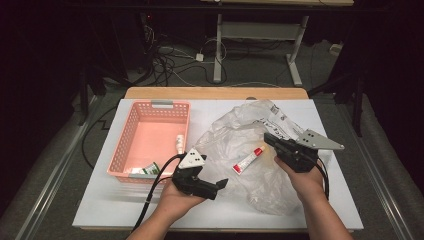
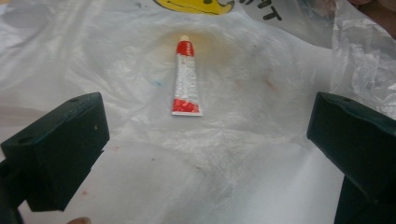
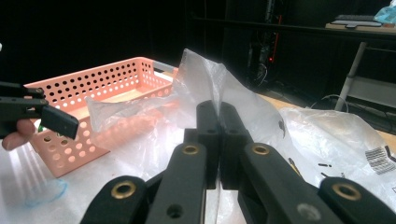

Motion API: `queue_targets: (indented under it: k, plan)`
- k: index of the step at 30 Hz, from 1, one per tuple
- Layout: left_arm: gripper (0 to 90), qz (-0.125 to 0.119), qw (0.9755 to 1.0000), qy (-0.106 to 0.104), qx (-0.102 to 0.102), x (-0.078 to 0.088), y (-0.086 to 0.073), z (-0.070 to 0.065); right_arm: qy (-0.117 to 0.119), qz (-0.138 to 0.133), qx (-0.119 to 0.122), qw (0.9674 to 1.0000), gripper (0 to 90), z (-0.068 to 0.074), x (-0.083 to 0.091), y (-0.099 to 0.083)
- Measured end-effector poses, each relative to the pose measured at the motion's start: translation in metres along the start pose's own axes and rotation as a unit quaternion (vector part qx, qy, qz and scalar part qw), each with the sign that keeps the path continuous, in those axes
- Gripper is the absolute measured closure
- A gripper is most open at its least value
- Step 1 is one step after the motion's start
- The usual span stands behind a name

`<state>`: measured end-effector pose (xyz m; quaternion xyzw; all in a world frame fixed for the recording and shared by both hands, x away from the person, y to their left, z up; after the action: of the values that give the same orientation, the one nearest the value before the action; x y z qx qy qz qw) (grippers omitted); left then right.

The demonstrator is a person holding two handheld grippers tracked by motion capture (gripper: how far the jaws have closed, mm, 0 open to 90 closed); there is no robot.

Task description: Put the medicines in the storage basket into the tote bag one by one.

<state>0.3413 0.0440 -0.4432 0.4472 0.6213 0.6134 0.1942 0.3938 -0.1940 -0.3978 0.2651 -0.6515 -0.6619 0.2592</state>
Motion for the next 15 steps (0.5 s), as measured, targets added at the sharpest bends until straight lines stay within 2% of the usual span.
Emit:
queue_targets:
  k: [6,15]
  plan:
    - [0.0,-0.011,0.9997,0.021,0.004,0.012,0.006,0.014,-0.001,0.0,-0.002,1.0,90.0,0.0,0.0,0.0]
    - [0.0,-0.011,0.9981,0.059,0.011,0.028,0.004,0.04,-0.001,-0.003,0.001,1.0,90.0,0.0,0.002,0.002]
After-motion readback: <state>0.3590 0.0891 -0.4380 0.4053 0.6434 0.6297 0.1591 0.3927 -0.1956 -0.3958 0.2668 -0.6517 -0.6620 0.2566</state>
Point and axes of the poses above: each handheld gripper's, and its own axes: x roughly backward along the jaws, y roughly out of its top, z roughly to its left, the point moved 6 cm from there along -x, roughly forward along the jaws, and after that the axes turned 14 degrees about -z, right-handed, at the moved point
